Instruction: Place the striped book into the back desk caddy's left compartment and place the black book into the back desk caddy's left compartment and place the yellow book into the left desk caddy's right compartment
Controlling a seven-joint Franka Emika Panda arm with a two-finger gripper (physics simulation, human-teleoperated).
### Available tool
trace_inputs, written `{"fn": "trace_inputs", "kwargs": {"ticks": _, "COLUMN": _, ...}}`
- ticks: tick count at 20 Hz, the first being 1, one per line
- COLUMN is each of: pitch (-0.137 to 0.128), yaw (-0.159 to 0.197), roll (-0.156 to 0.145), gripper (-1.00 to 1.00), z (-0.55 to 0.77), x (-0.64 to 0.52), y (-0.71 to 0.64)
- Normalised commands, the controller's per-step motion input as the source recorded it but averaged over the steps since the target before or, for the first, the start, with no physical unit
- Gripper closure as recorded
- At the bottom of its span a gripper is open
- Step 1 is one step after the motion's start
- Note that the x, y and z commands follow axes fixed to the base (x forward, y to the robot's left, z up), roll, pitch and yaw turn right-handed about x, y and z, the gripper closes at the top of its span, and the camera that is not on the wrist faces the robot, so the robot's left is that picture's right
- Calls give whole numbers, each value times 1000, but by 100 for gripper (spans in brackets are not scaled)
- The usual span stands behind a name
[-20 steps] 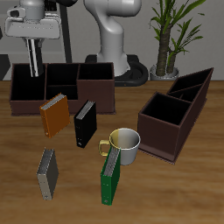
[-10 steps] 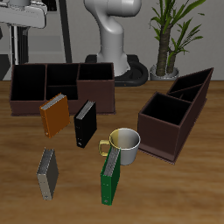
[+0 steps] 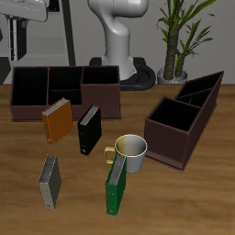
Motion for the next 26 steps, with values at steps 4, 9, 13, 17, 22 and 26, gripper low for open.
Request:
{"fn": "trace_inputs", "kwargs": {"ticks": 4, "pitch": 129, "yaw": -18, "roll": -4, "gripper": 100, "z": 60, "x": 448, "y": -83}}
{"fn": "trace_inputs", "kwargs": {"ticks": 9, "pitch": 101, "yaw": 75, "roll": 67, "gripper": 100, "z": -501, "x": 325, "y": 289}}
{"fn": "trace_inputs", "kwargs": {"ticks": 13, "pitch": 50, "yaw": -27, "roll": 25, "gripper": 100, "z": -237, "x": 99, "y": 51}}
{"fn": "trace_inputs", "kwargs": {"ticks": 17, "pitch": 52, "yaw": 29, "roll": 42, "gripper": 100, "z": -229, "x": -32, "y": 195}}
{"fn": "trace_inputs", "kwargs": {"ticks": 22, "pitch": 58, "yaw": -21, "roll": 28, "gripper": 100, "z": -249, "x": -47, "y": 21}}
{"fn": "trace_inputs", "kwargs": {"ticks": 26, "pitch": 43, "yaw": -4, "roll": -16, "gripper": 100, "z": -158, "x": -94, "y": -157}}
